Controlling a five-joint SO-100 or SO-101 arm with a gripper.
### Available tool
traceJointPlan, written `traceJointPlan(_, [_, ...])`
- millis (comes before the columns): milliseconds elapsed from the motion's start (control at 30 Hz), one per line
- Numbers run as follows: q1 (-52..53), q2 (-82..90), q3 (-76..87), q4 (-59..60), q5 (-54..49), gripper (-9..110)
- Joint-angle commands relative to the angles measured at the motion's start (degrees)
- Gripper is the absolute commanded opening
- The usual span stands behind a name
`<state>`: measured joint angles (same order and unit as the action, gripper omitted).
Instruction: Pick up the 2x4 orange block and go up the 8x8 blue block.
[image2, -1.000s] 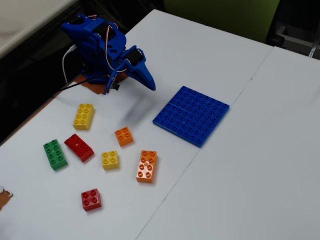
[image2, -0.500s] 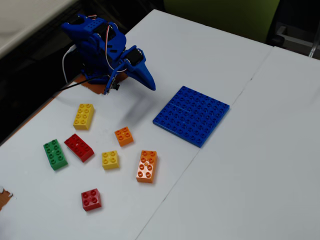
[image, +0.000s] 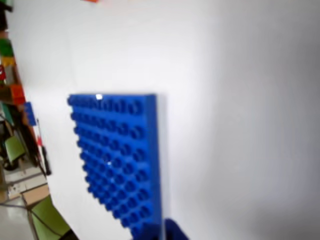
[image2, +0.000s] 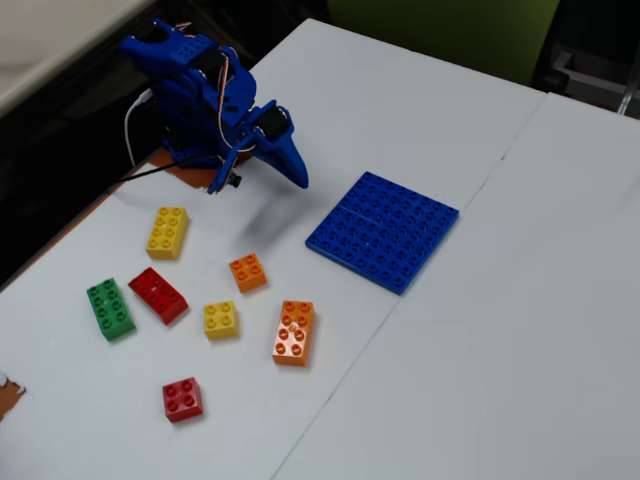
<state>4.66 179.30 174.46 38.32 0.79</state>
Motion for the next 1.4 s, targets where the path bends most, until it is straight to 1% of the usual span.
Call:
traceJointPlan(0, [1.0,-5.4,-6.4,2.3,-0.6,0])
traceJointPlan(267, [4.6,-21.3,-27.1,8.9,-4.4,0])
traceJointPlan(400, [6.8,-29.3,-36.9,11.1,-8.7,0])
traceJointPlan(500, [8.8,-36.1,-45.5,14.5,-13.9,0])
traceJointPlan(667, [13.2,-47.4,-58.7,18.4,-14.1,0])
traceJointPlan(733, [15.1,-51.0,-62.8,18.5,-19.5,0])
traceJointPlan(1067, [23.7,-71.7,-86.1,26.5,-28.1,0])
traceJointPlan(1267, [28.4,-84.0,-99.9,27.7,-34.8,0])
traceJointPlan(1367, [29.7,-89.2,-105.4,28.1,-39.7,0])
